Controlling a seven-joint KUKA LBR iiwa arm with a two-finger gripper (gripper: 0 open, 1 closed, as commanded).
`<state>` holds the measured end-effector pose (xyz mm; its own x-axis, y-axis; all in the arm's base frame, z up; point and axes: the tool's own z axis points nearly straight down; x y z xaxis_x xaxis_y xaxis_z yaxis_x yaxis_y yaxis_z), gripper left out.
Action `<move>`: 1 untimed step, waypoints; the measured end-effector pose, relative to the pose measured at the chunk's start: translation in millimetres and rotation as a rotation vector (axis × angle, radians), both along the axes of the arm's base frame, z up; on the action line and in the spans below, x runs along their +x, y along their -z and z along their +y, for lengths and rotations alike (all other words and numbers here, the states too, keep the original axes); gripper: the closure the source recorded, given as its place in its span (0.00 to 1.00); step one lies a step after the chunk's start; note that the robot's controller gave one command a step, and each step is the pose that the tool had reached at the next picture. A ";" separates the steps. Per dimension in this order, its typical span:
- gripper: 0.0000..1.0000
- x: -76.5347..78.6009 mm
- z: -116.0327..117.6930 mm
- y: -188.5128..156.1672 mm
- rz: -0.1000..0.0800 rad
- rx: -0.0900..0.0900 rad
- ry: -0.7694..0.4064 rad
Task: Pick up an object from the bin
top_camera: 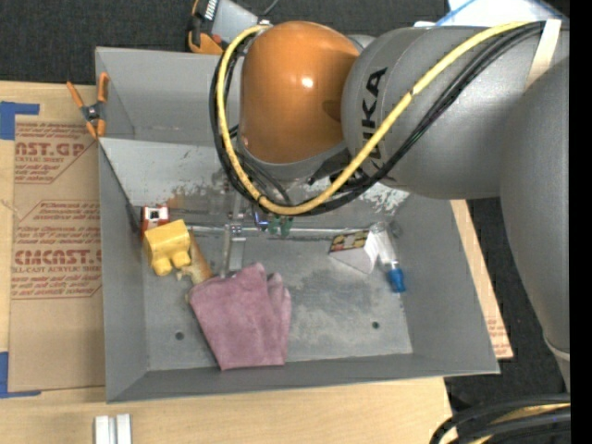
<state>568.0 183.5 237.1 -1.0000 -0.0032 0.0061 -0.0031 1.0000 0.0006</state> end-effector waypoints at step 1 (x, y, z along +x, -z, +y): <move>0.00 1.8 -1.2 -4.8 -0.008 0.001 0.002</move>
Offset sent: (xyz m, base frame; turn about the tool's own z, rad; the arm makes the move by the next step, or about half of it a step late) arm -0.0215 -0.0595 -0.1671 -0.3667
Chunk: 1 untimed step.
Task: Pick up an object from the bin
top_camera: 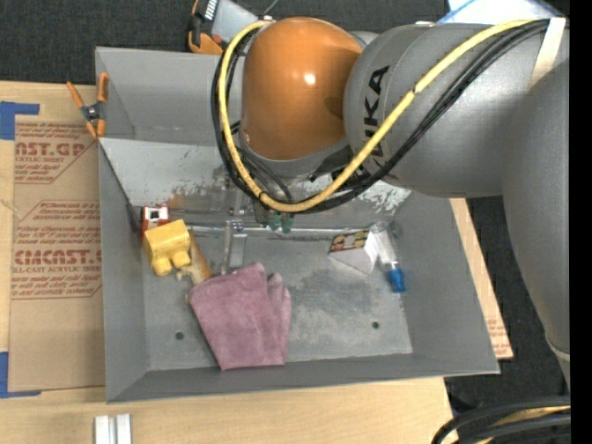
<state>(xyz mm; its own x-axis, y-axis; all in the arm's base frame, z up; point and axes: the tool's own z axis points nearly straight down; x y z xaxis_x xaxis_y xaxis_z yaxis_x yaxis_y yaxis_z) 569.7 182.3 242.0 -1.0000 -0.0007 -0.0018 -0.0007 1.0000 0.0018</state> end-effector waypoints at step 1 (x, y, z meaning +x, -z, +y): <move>0.00 -13.3 -33.8 101.1 -0.002 0.000 -0.220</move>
Offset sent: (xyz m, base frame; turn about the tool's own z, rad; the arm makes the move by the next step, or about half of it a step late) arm -0.0214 -0.0549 -0.0820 -0.3265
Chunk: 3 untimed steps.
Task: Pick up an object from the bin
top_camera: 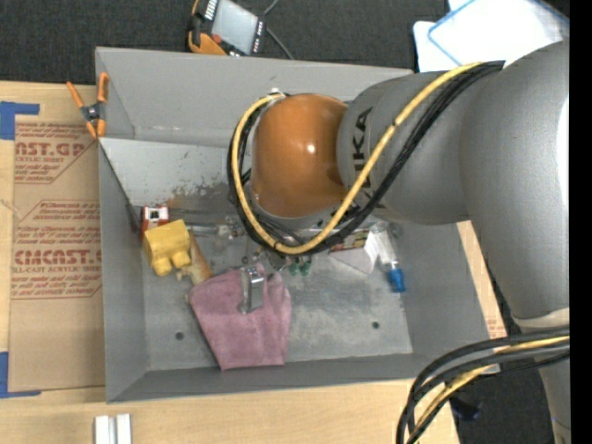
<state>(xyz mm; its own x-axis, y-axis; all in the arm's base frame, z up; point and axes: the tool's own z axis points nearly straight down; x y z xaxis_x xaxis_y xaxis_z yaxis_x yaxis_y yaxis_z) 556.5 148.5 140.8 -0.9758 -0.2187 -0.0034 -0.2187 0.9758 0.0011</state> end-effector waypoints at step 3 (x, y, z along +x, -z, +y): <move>0.00 22.6 4.7 68.8 -0.016 -0.001 -0.626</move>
Offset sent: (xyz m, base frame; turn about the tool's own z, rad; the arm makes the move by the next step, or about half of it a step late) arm 0.0053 -0.0176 -0.0218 -0.2127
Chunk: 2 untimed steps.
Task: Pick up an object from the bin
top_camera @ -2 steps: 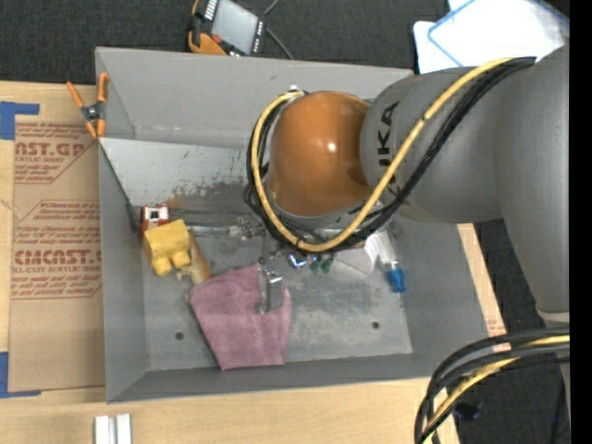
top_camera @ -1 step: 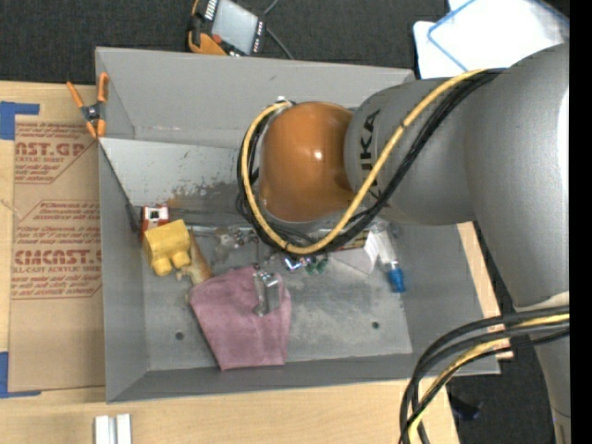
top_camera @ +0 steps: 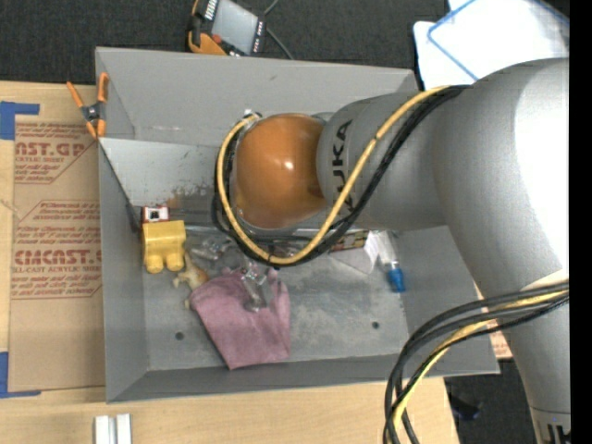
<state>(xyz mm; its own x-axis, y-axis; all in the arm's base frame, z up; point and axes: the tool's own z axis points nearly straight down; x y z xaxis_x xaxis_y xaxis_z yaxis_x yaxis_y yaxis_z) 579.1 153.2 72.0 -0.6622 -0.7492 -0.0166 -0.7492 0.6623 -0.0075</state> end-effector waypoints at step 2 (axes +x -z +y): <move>1.00 -12.0 22.6 -0.6 0.005 -0.002 -0.159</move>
Offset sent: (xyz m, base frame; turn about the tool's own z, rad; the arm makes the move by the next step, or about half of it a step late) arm 0.0000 0.0000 0.0000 0.0000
